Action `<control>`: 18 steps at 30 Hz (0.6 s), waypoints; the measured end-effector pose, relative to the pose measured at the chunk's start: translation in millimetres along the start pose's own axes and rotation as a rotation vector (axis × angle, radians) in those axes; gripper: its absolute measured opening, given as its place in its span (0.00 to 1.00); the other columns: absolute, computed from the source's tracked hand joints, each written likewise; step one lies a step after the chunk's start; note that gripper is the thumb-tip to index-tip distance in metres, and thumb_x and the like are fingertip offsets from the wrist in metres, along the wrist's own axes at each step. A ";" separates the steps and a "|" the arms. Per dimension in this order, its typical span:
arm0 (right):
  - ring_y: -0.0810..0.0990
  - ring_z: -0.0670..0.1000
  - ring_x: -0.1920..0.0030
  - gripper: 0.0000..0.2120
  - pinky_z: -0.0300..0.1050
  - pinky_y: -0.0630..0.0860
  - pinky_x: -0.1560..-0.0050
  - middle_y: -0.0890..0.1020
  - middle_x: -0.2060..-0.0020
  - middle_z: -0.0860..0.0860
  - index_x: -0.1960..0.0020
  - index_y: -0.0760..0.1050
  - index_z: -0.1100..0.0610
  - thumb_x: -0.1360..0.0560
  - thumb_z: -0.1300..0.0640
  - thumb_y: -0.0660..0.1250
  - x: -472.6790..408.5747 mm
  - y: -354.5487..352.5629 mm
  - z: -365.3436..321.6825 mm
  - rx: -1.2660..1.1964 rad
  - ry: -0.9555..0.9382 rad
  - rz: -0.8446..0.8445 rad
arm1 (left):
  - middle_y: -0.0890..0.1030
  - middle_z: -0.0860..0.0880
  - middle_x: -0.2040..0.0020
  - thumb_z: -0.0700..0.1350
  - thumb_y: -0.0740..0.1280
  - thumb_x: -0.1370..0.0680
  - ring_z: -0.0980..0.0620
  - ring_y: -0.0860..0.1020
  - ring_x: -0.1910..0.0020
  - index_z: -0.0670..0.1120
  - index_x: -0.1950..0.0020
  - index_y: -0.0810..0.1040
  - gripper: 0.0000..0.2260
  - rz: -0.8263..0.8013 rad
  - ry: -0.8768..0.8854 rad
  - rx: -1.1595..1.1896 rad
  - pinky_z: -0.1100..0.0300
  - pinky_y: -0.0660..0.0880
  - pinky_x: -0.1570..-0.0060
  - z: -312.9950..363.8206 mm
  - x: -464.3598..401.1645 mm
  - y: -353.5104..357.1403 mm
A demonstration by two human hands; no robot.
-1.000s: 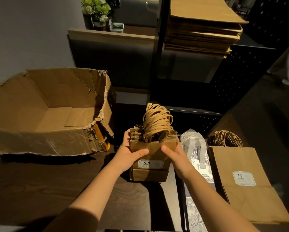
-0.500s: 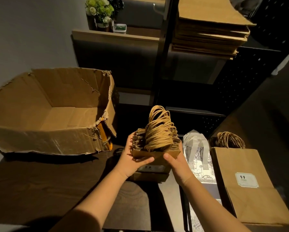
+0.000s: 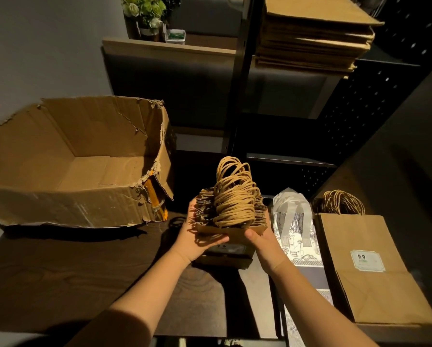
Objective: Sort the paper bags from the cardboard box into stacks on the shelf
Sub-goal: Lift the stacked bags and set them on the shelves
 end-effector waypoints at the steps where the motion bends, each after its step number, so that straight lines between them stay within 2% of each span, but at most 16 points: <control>1: 0.79 0.48 0.40 0.63 0.39 0.77 0.46 0.78 0.39 0.53 0.26 0.57 0.55 0.52 0.34 0.81 0.0 0.8 -0.5 0.005 0.001 -0.005 | 0.74 0.48 0.38 0.40 0.85 0.49 0.46 0.78 0.46 0.52 0.38 0.69 0.44 0.017 -0.008 -0.046 0.51 0.82 0.65 -2.7 -0.8 -3.6; 3: 0.79 0.50 0.39 0.61 0.42 0.77 0.43 0.77 0.38 0.55 0.26 0.57 0.54 0.50 0.36 0.81 -0.3 2.4 -2.3 0.023 0.003 -0.007 | 0.71 0.43 0.32 0.30 0.73 0.30 0.48 0.79 0.47 0.49 0.34 0.68 0.29 0.094 -0.023 -0.190 0.52 0.82 0.61 -4.4 -1.4 -9.9; 4: 0.79 0.51 0.39 0.60 0.45 0.77 0.41 0.77 0.37 0.56 0.26 0.57 0.54 0.49 0.36 0.82 -0.4 2.4 -3.6 0.027 0.003 0.001 | 0.70 0.41 0.31 0.29 0.69 0.27 0.49 0.79 0.46 0.47 0.31 0.67 0.28 0.138 -0.011 -0.262 0.56 0.82 0.57 -4.4 -1.7 -15.1; 5: 0.78 0.53 0.38 0.59 0.48 0.76 0.39 0.77 0.37 0.56 0.27 0.58 0.54 0.48 0.37 0.82 -0.8 1.8 -5.5 0.024 0.001 0.014 | 0.72 0.40 0.31 0.32 0.73 0.29 0.50 0.78 0.43 0.45 0.29 0.65 0.32 0.160 -0.012 -0.296 0.63 0.80 0.52 -6.5 -4.5 -17.4; 6: 0.78 0.54 0.38 0.58 0.50 0.76 0.39 0.77 0.38 0.57 0.27 0.59 0.55 0.48 0.37 0.81 -0.5 1.0 -6.9 0.014 -0.001 0.029 | 0.74 0.41 0.33 0.39 0.80 0.35 0.50 0.77 0.39 0.44 0.28 0.64 0.39 0.157 -0.034 -0.329 0.66 0.77 0.48 -11.1 -8.1 -16.3; 7: 0.79 0.56 0.38 0.57 0.51 0.76 0.39 0.78 0.39 0.57 0.28 0.60 0.57 0.47 0.36 0.81 -0.2 -0.3 -8.2 0.000 -0.005 0.045 | 0.75 0.43 0.34 0.48 0.83 0.40 0.48 0.76 0.37 0.44 0.29 0.65 0.45 0.162 -0.069 -0.369 0.65 0.76 0.44 -11.9 -9.5 -15.1; 9: 0.79 0.58 0.40 0.57 0.49 0.78 0.42 0.79 0.41 0.59 0.29 0.62 0.60 0.47 0.34 0.80 2.0 -5.4 -12.2 -0.028 -0.010 0.096 | 0.74 0.45 0.34 0.62 0.82 0.47 0.45 0.74 0.35 0.47 0.27 0.63 0.53 0.164 -0.094 -0.454 0.51 0.74 0.37 -6.0 -11.4 -10.5; 11: 0.81 0.57 0.42 0.56 0.46 0.80 0.47 0.80 0.42 0.59 0.30 0.65 0.60 0.49 0.32 0.79 7.0 -12.7 -19.9 -0.058 -0.023 0.161 | 0.71 0.44 0.31 0.71 0.78 0.50 0.44 0.72 0.33 0.50 0.25 0.61 0.59 0.148 -0.107 -0.495 0.42 0.72 0.35 -1.4 -17.2 -4.5; 14: 0.82 0.54 0.45 0.56 0.46 0.81 0.49 0.81 0.44 0.56 0.32 0.67 0.58 0.51 0.30 0.78 18.1 -23.2 -37.7 -0.097 -0.053 0.244 | 0.71 0.43 0.31 0.73 0.76 0.52 0.43 0.73 0.34 0.48 0.26 0.61 0.62 0.140 -0.093 -0.475 0.41 0.72 0.36 13.7 -19.1 13.6; 18: 0.82 0.56 0.47 0.52 0.49 0.81 0.50 0.81 0.46 0.57 0.37 0.70 0.57 0.51 0.30 0.78 38.0 -46.2 -70.3 -0.105 -0.126 0.354 | 0.77 0.45 0.38 0.70 0.77 0.52 0.46 0.77 0.40 0.46 0.31 0.68 0.55 0.082 -0.018 -0.391 0.46 0.76 0.40 42.4 -15.4 53.9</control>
Point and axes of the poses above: each hand's wrist, its own x-axis away from the middle knuckle, its own y-axis out of the palm, z = x × y, the point moved 10 cm from there along -x, towards the middle knuckle
